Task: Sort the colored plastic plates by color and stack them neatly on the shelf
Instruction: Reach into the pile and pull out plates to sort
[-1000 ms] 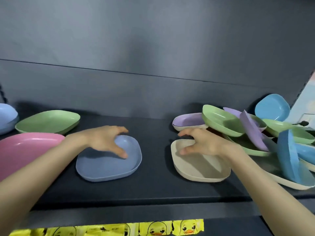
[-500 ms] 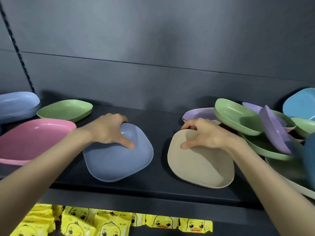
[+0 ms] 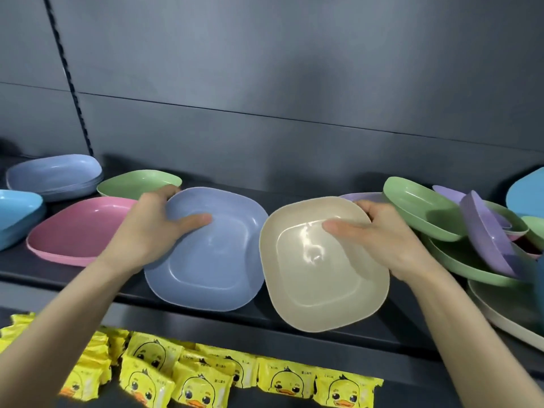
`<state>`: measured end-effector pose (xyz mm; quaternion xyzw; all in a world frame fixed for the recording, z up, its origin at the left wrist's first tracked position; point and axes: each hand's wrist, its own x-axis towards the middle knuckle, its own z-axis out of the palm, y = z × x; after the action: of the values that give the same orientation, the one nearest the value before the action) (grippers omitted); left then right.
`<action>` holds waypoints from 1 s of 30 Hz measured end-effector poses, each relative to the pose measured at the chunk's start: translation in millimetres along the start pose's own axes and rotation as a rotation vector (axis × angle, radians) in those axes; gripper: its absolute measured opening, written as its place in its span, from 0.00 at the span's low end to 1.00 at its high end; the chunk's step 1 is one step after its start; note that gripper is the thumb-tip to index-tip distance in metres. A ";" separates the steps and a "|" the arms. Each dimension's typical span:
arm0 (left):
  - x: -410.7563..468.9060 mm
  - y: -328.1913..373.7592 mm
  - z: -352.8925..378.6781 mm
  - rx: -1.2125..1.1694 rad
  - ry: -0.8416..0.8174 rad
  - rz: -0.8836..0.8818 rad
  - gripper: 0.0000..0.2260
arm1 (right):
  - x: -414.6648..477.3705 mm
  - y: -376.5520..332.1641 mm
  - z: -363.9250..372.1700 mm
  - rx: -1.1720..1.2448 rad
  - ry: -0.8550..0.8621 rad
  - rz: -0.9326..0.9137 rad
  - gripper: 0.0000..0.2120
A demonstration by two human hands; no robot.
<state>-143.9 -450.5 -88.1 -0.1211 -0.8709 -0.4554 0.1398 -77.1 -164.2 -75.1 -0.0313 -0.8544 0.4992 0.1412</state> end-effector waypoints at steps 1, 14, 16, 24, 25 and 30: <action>-9.1 0.5 -0.8 -0.055 0.050 0.007 0.07 | -4.6 0.1 5.3 0.045 0.022 0.020 0.15; -100.8 -37.9 -40.6 -0.766 0.522 -0.256 0.12 | -54.8 -45.1 115.5 0.470 0.262 0.077 0.04; -111.2 -46.7 -57.0 -0.821 0.540 -0.292 0.12 | -65.6 -57.2 135.8 0.515 0.256 0.088 0.07; -156.8 -119.6 -156.8 -0.695 0.599 -0.389 0.06 | -116.9 -106.6 249.7 0.639 0.225 0.126 0.09; -163.9 -130.9 -171.7 -0.665 0.603 -0.389 0.05 | -123.9 -113.9 266.6 0.652 0.226 0.134 0.09; -182.4 -169.4 -234.6 -0.608 0.589 -0.356 0.03 | -144.8 -147.4 331.7 0.682 0.249 0.154 0.08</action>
<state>-0.1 -754.1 -153.2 0.1295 -0.6280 -0.7222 0.2593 -15.9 -546.1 -131.7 -0.1072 -0.6104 0.7566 0.2086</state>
